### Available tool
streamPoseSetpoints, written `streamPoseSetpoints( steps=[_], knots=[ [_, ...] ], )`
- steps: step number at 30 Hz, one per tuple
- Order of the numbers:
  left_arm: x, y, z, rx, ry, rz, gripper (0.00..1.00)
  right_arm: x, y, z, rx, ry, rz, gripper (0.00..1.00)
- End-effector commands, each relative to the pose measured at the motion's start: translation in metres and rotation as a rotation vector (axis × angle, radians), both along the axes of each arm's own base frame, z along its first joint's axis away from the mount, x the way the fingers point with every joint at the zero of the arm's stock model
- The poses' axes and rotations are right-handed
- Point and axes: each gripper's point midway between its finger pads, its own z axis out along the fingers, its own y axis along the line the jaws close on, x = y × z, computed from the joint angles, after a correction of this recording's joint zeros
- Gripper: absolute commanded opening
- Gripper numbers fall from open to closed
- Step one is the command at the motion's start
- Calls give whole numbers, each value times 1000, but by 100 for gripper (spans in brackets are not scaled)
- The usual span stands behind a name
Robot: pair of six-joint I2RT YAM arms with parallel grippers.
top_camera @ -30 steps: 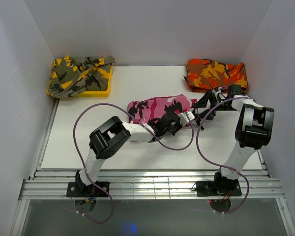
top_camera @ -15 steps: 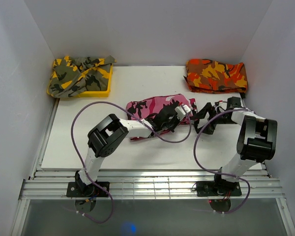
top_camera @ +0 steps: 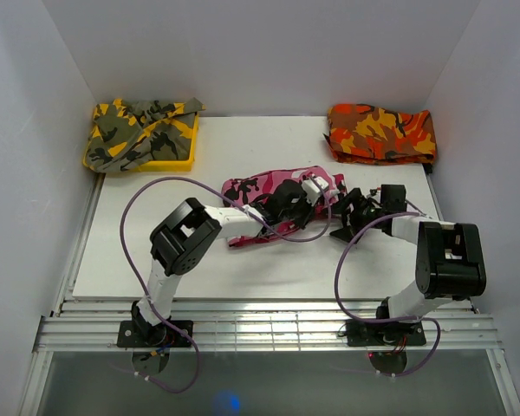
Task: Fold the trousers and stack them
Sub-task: Neatly place the folded trousers to the corner
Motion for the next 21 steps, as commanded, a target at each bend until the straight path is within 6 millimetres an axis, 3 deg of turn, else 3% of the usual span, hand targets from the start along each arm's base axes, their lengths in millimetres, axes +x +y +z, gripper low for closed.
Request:
streamPoseSetpoints(
  steps=[1,8,21],
  knots=[
    [1,-5,59,-124,4,-11,0,47,-9,19,-32,-201,-137,90],
    [-8,-3,52,-135,67,-47,0,63,-12,38,2,-374,-205,90],
    [-13,-2,27,-56,44,-100,0,80,-11,53,63,-378,-255,90]
  ],
)
